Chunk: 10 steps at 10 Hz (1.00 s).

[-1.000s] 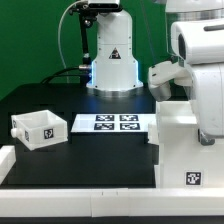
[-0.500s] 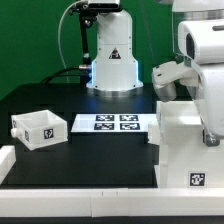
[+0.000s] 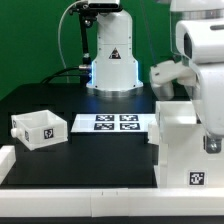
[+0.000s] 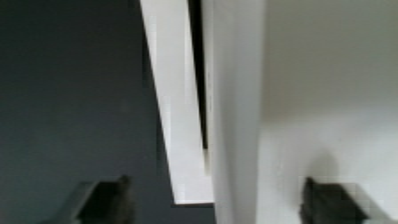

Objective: Assemble drawer

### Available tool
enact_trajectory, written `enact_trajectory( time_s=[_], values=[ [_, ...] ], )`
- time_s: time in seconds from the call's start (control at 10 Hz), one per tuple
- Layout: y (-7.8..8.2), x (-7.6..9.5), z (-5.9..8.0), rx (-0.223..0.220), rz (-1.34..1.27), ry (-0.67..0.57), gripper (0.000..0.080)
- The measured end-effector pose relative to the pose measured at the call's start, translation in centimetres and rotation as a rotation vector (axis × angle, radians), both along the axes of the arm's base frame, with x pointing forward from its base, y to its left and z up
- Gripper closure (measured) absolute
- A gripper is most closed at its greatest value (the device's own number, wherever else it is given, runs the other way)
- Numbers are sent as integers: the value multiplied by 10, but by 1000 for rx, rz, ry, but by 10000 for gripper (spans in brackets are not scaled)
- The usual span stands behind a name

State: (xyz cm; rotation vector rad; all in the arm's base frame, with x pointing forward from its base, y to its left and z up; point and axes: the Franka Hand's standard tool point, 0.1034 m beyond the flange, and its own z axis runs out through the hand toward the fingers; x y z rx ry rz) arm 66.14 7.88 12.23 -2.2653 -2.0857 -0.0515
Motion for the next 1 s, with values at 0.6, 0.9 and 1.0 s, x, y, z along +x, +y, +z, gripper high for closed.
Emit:
enact_trajectory(
  time_s=[0.6, 0.9, 1.0],
  values=[
    [-50, -36, 56, -33, 3, -37, 150],
    [-55, -39, 52, -31, 34, -35, 150],
    [-68, -52, 44, -31, 66, -19, 150]
  ],
)
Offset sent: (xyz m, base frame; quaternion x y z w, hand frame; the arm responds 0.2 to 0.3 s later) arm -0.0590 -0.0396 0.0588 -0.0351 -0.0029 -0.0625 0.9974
